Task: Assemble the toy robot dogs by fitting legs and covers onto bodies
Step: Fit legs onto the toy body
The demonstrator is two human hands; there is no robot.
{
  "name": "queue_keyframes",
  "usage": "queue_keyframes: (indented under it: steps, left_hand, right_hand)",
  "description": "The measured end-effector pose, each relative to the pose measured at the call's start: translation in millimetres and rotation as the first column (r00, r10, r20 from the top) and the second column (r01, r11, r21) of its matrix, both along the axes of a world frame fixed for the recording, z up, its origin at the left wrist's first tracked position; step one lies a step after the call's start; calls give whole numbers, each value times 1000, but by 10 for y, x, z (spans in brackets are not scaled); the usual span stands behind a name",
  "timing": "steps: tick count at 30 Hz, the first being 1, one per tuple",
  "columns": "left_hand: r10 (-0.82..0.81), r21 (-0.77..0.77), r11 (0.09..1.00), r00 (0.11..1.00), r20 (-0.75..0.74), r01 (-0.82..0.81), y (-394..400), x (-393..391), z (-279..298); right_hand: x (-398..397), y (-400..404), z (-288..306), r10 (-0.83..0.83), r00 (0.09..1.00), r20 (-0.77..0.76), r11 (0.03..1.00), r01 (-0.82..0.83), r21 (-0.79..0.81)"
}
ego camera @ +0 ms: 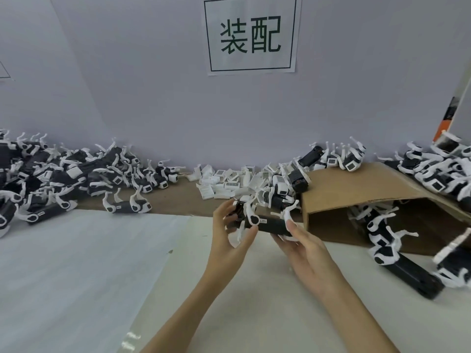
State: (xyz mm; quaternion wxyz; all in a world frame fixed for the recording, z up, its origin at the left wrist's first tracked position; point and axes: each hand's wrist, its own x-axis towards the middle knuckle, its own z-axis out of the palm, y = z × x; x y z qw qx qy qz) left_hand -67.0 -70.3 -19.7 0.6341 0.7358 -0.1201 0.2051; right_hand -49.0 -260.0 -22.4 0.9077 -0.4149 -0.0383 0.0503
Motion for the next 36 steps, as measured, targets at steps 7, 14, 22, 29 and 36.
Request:
queue_keyframes:
  steps: [7,14,22,29,36]
  left_hand:
    - [-120,-233,969,979,-163,80,46,15,43]
    - [-457,-361,843,885,-90,398,192,48,74]
    - [-684,-597,641,711,-159,483,233,122,56]
    - [-338,-412,896,855,-394,165,78,61,58]
    - [-141,-181,979,960,-241,98,158,42,68]
  right_hand:
    - [-99,-1,72,16,995,102,977,6,-211]
    - [-184,-87,190,282,959,-4,956,-282,-86]
    - [-113,-121,141,72,995,-65,987,-80,-139]
    - [-135,-36,94,76,986,150,928,-15,-373]
    - [-176,152,47,-70,968,242,856,183,-484]
